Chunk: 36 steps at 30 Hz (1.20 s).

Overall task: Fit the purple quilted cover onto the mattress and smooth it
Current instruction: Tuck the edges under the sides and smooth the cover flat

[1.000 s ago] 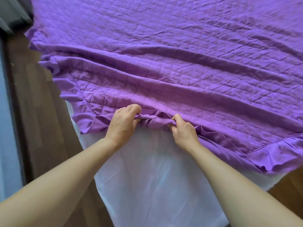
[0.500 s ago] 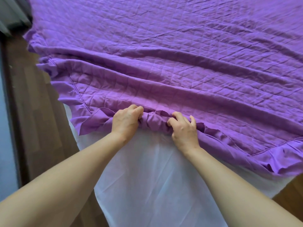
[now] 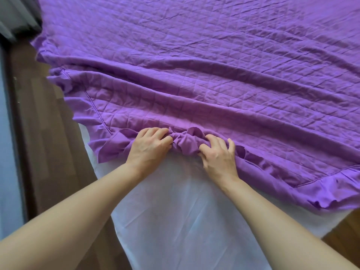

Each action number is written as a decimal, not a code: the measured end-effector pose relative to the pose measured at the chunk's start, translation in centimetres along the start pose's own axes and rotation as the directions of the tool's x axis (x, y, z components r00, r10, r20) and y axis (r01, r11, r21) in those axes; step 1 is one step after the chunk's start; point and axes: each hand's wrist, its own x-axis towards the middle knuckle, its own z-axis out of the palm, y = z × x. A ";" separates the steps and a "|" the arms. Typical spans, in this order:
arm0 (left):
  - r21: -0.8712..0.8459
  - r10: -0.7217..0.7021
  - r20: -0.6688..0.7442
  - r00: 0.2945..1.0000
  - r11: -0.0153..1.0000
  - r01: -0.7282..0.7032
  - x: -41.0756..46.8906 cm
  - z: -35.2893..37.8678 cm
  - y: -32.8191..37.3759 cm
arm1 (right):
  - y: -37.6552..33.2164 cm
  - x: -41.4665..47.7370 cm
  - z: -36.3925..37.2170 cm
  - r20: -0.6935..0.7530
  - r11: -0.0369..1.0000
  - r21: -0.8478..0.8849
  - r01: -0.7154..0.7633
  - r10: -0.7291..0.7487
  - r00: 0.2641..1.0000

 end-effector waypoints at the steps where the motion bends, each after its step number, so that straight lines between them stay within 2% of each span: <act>1: 0.006 0.022 -0.023 0.999 1.000 -0.022 -0.5 -0.4 0.2 | 0.1 -0.6 -0.5 0.005 0.999 0.033 0.036 -0.036 0.999; 6: -0.029 0.077 -0.061 0.995 0.996 -0.079 -3.2 -2.2 1.7 | -0.4 -3.9 -2.7 0.030 0.975 0.134 0.179 -0.185 0.982; 11: -0.032 0.128 0.014 0.992 0.991 -0.127 -6.7 -5.3 3.3 | -1.1 -8.0 -4.4 0.047 0.951 0.157 0.266 -0.276 0.960; 17: 0.008 0.129 0.088 0.988 0.991 -0.131 -12.3 -7.8 6.0 | -2.6 -14.2 -5.3 0.058 0.884 0.169 0.436 -0.451 0.891; 23: 0.082 0.057 0.130 0.990 0.994 -0.068 -17.6 -9.3 9.4 | -2.6 -19.3 -6.6 0.059 0.873 0.214 0.438 -0.459 0.886; 27: 0.124 0.026 0.101 0.995 0.992 -0.039 -21.3 -10.5 11.4 | -2.5 -21.9 -7.6 0.051 0.869 0.180 0.461 -0.477 0.878; 32: 0.145 0.004 0.180 0.984 0.989 -0.030 -26.3 -10.6 12.8 | -3.7 -25.9 -7.4 0.077 0.830 0.215 0.515 -0.540 0.838; 36: 0.124 -0.014 0.222 0.975 0.992 -0.014 -27.3 -10.0 13.1 | -4.7 -27.6 -6.3 0.071 0.839 0.249 0.484 -0.515 0.854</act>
